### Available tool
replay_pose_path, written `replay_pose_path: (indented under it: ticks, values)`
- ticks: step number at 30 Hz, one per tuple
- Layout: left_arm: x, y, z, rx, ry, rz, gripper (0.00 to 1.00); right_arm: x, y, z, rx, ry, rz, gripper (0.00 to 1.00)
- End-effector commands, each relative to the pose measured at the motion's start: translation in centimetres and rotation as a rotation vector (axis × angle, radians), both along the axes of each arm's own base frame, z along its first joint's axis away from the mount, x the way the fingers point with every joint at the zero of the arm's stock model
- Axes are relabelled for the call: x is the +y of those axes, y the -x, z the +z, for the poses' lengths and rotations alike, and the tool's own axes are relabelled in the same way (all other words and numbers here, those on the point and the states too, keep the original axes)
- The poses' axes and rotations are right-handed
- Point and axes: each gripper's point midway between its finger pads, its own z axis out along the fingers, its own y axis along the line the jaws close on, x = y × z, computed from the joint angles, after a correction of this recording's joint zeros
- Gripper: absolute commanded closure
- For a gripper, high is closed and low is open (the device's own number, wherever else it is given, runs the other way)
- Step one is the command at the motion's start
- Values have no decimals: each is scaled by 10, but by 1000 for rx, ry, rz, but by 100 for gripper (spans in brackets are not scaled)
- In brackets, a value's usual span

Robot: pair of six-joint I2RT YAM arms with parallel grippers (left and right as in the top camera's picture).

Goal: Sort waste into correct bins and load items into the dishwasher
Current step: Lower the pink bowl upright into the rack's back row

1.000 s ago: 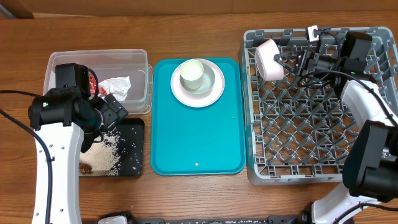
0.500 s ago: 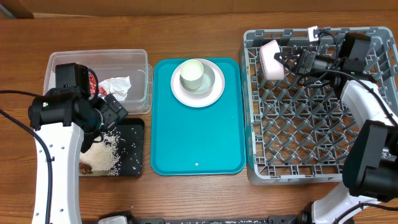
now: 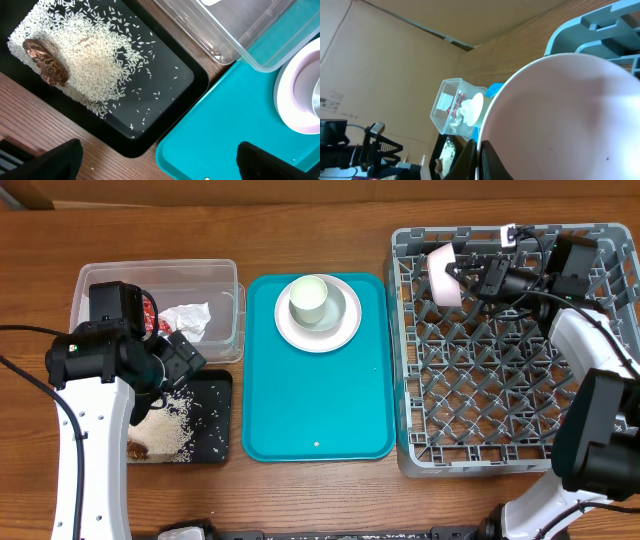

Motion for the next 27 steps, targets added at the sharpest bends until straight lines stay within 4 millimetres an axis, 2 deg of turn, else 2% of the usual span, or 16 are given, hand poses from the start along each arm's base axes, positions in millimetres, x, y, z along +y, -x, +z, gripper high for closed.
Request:
replay_pose_path:
  ticks: [1,6,12,16,27]
  values:
    - [1,-1,0,-2,0,3,0,-7,-10,-24,56,17,-40,96]
    - [1,-1,0,-2,0,3,0,-13,-15,-40,83,30,-66,96]
    - [1,-1,0,-1,-1,3,0,-35,-17,-40,107,20,-124,96]
    - [1,-1,0,-2,0,3,0,-44,-18,-40,108,19,-143,89]
    - [1,-1,0,-1,-1,3,0,-51,-20,-49,143,50,-188,87]
